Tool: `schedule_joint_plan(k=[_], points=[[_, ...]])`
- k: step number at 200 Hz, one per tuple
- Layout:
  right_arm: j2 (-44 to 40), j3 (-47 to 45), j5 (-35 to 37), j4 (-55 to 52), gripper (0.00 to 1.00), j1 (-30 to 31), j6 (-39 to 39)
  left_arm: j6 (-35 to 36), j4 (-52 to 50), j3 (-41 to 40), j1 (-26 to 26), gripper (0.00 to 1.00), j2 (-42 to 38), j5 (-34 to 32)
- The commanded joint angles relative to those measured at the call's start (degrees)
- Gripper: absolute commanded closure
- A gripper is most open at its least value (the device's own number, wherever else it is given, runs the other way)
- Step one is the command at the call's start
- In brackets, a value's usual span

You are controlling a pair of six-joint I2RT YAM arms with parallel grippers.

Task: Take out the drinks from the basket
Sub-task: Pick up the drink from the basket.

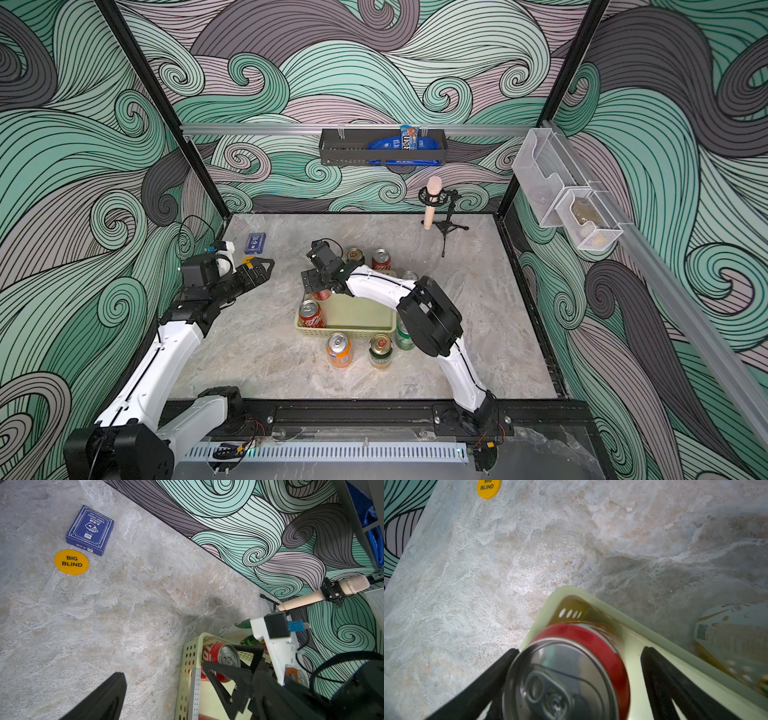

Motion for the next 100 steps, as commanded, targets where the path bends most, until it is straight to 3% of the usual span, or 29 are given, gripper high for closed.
schedule_joint_plan(k=[1, 100], points=[[1.89, 0.97, 1.53, -0.01, 0.11, 0.41, 0.23, 0.82, 1.46, -0.03, 0.53, 0.01, -0.36, 2.21], [0.64, 0.92, 4.11, -0.03, 0.42, 1.73, -1.27, 1.00, 1.90, -0.32, 0.63, 0.01, -0.50, 3.59]])
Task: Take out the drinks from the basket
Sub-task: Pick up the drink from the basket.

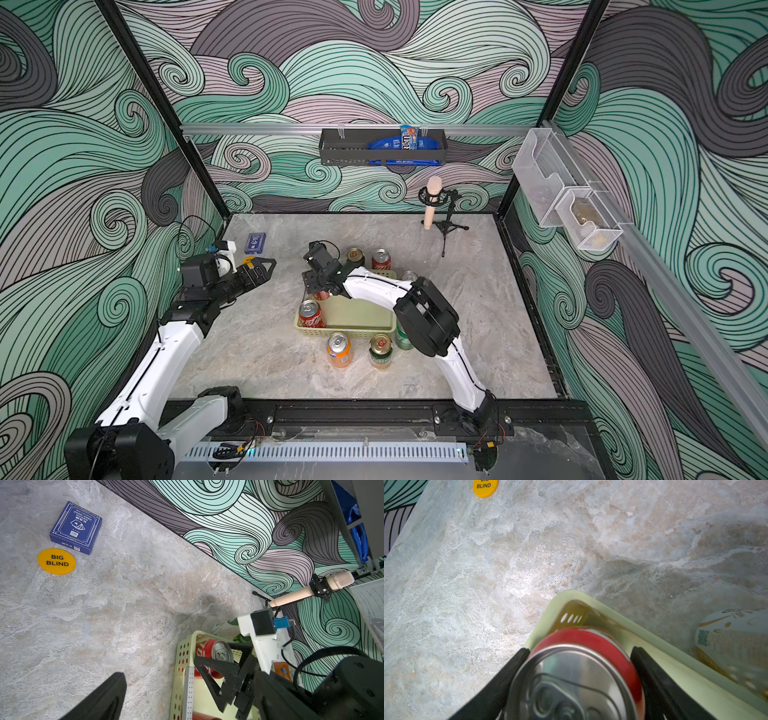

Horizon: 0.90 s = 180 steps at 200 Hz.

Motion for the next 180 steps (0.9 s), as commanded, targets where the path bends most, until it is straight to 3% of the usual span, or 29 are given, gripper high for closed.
schedule_joint_plan(k=[1, 72, 180], points=[[-0.15, 0.48, 1.53, -0.83, 0.42, 0.65, -0.22, 0.97, 0.98, -0.20, 0.26, 0.01, -0.50, 1.20], [-5.79, -1.47, 3.37, 0.22, 0.48, 0.69, -1.13, 0.68, 2.41, -0.74, 0.32, 0.01, -0.94, 2.58], [-14.47, -3.55, 6.28, 2.55, 0.50, 0.48, -3.09, -1.88, 10.14, -2.60, 0.27, 0.01, -2.83, 11.05]])
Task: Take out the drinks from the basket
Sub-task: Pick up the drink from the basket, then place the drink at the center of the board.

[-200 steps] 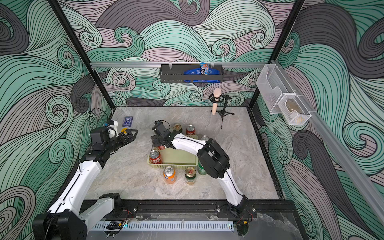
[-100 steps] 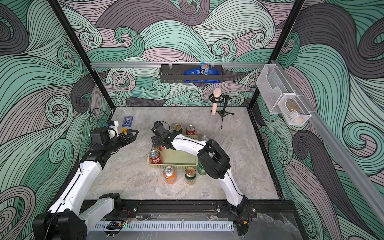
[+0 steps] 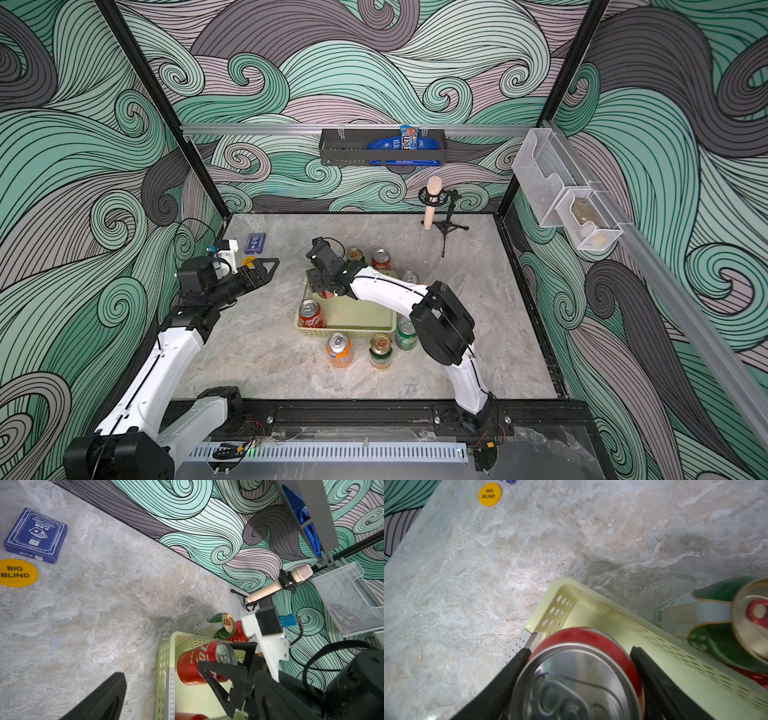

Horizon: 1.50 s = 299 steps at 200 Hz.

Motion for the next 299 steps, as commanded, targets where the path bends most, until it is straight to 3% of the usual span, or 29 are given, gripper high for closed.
schedule_joint_plan(k=[1, 67, 99, 197, 299], points=[[-5.38, 0.50, 2.49, 5.97, 0.50, 0.06, -1.16, -1.19, 4.05, -0.23, 0.25, 0.01, -0.32, 3.92], [-6.20, 3.01, 4.45, 10.98, 0.50, -1.45, -4.16, -4.24, 7.47, 1.48, 0.31, 0.01, 1.18, 6.08], [-2.86, 7.18, 5.66, 11.57, 0.50, -2.55, -5.61, -7.75, 12.43, 2.87, 0.30, 0.01, 3.34, 7.91], [8.02, 16.26, 4.01, 11.61, 0.50, -6.26, -5.28, -9.37, 19.54, 5.23, 0.31, 0.01, 12.03, 16.29], [11.49, 13.31, 0.93, 11.58, 0.50, -7.10, -2.40, -6.78, 14.43, 4.97, 2.50, 0.01, 10.64, 11.31]])
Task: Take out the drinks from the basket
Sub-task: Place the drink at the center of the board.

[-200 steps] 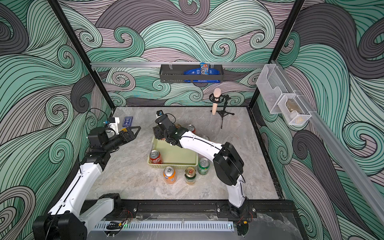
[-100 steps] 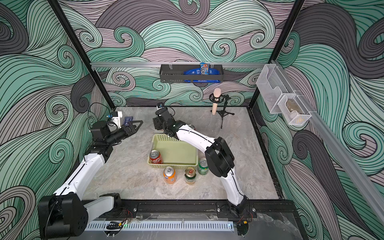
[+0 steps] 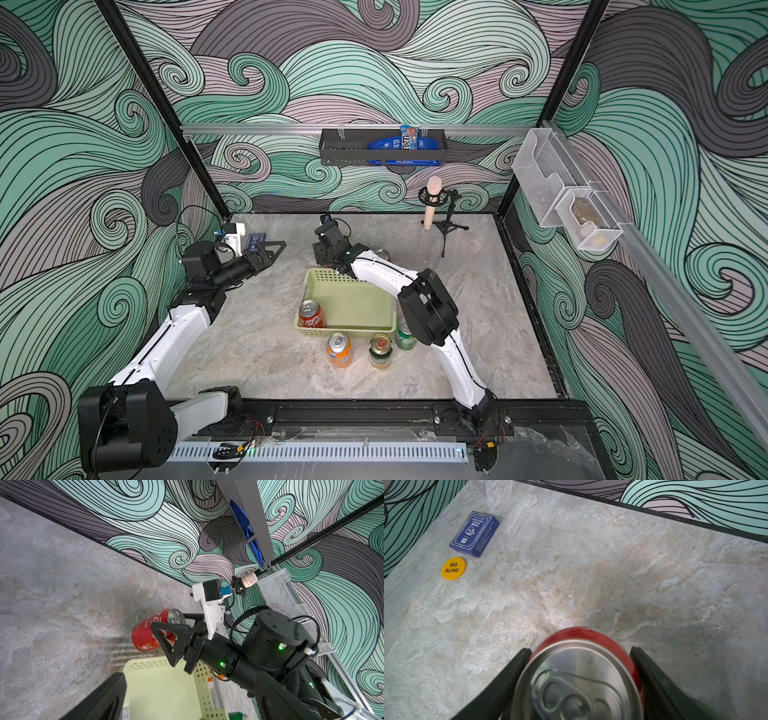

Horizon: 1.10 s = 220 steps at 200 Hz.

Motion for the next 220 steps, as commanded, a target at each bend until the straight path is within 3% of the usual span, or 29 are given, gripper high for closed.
schedule_joint_plan(k=[1, 74, 159, 220], points=[[-1.45, -0.31, -1.39, 4.89, 0.50, -0.06, 1.77, 1.41, -1.40, 1.39, 1.40, 0.01, -0.96, -1.35], [-1.18, -2.65, -2.48, 4.86, 0.49, -0.06, 2.67, 0.48, -0.81, 0.72, 2.99, 0.01, -0.69, -0.45], [-0.82, -3.96, -4.12, 4.75, 0.32, 0.06, 3.57, -0.65, 1.22, -0.36, 3.32, 0.01, -0.31, 1.85], [-0.48, -3.84, -4.42, 4.77, 0.32, 0.04, 3.24, -1.30, 1.68, -0.34, 3.53, 0.01, 0.80, 3.17]])
